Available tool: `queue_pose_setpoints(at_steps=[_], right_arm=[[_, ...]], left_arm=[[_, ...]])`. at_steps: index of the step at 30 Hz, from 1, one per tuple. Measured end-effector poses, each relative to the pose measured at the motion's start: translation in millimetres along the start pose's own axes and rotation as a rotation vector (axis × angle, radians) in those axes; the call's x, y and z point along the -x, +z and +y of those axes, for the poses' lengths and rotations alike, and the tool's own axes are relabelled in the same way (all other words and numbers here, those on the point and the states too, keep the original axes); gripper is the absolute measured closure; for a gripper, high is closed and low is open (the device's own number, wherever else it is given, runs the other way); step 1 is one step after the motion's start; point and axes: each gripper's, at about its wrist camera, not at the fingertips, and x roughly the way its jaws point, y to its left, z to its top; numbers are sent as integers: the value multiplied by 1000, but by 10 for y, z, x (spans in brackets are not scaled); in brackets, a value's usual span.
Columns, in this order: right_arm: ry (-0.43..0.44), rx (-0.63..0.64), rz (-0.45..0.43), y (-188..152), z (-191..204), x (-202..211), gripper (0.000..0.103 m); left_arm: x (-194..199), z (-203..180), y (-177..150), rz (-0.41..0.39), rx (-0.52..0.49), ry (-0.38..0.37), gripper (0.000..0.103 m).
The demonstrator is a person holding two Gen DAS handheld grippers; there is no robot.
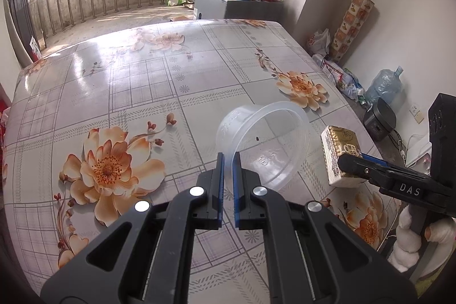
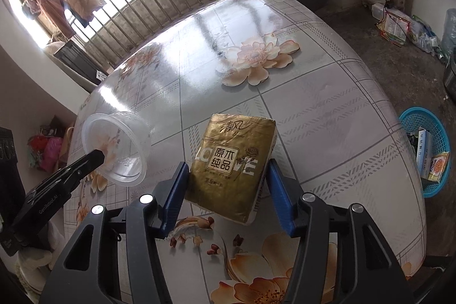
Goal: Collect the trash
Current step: 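Lift the clear cup with the left gripper while the right lifts the tissue pack, then carry the cup and tissue pack over the blue basket and release both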
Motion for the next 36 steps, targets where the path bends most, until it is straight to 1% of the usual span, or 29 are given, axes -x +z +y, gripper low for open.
queue_pose_setpoints(at_steps=[2, 5, 10, 13, 16, 18, 20, 22, 24, 27, 30, 32, 33, 34, 35, 36], right_arm=[[12, -12, -16, 19, -32, 58, 49], [52, -45, -40, 57, -116, 172, 49], [54, -111, -125, 129, -396, 501, 49], [10, -167, -197, 147, -676, 794, 49], [-47, -250, -276, 108, -1038, 1132, 49], [-92, -313, -327, 34, -1317, 1340, 49], [-136, -381, -363, -62, -1616, 1492, 49], [-166, -458, -383, -169, -1940, 1582, 49], [-190, -529, -389, -293, -2240, 1604, 49], [-193, -643, -377, -452, -2704, 1519, 49], [-179, -742, -364, -576, -3146, 1390, 49], [-165, -793, -362, -600, -3433, 1290, 49], [-159, -823, -361, -592, -3589, 1226, 48], [-148, -845, -359, -584, -3750, 1154, 48], [-142, -870, -357, -575, -3917, 1071, 47], [-144, -902, -355, -575, -4104, 971, 44]], left_arm=[[28, -22, 12, -8, -8, 4, 99], [71, -85, 42, -19, -28, 3, 99], [128, -302, 173, -38, -82, -30, 100], [144, -519, 293, -55, -126, -85, 100], [80, -829, 454, -48, -170, -187, 100], [-25, -1115, 565, -30, -217, -245, 100], [-163, -1443, 666, 5, -258, -313, 100], [-340, -1805, 752, 49, -308, -364, 100], [-538, -2176, 802, 87, -353, -399, 100], [-909, -2763, 805, 154, -430, -426, 100], [-1343, -3334, 766, 247, -491, -444, 99], [-1637, -3696, 711, 289, -536, -430, 99], [-1775, -3866, 681, 293, -562, -414, 99], [-1922, -4030, 652, 286, -588, -381, 95], [-2072, -4196, 608, 281, -621, -337, 76], [-2200, -4335, 561, 281, -648, -321, 65]])
